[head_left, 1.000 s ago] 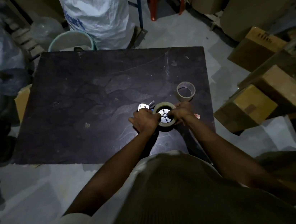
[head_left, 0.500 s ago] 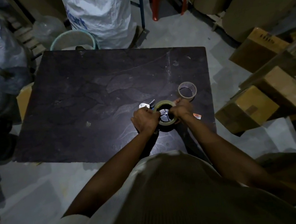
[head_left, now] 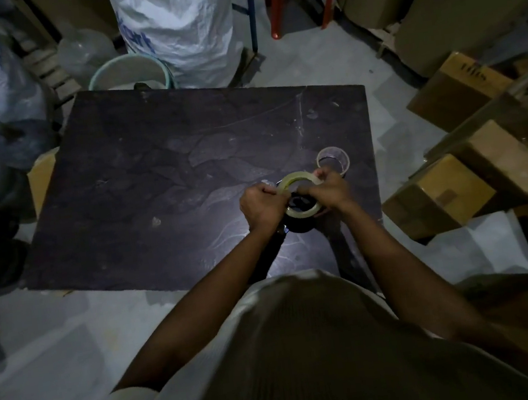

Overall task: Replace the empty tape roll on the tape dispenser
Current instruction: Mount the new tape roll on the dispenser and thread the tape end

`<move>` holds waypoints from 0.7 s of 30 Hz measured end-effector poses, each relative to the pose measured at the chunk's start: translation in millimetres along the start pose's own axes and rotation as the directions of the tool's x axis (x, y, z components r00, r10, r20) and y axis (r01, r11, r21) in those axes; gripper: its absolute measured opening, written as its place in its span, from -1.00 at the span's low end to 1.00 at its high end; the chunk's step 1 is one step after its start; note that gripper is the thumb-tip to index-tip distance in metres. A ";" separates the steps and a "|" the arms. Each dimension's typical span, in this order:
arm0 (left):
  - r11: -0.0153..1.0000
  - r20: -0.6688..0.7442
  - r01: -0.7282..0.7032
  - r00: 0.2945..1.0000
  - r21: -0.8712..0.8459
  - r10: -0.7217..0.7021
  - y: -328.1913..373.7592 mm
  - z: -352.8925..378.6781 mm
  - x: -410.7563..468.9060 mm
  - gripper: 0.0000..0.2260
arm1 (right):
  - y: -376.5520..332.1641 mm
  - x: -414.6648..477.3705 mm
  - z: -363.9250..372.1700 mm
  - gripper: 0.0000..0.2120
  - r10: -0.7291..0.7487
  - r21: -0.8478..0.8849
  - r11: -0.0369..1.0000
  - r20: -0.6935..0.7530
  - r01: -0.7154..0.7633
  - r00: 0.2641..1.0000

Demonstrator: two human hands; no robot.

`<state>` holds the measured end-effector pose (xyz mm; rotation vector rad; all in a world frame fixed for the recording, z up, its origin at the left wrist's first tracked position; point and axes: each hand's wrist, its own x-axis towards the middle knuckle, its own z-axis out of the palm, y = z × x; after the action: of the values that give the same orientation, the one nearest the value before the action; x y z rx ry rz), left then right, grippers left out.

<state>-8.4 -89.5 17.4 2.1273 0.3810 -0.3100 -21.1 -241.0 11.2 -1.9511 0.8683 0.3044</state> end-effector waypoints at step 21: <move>0.818 0.454 0.509 0.816 -0.268 -0.359 -15.9 -9.3 17.8 -0.89 | -10.1 -12.0 -12.5 0.03 0.021 -0.178 0.984 0.083 -0.006 0.996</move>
<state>2.6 -70.6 4.0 1.5256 0.6493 -0.8442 -24.5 -243.1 30.8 -2.0809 0.8225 0.4838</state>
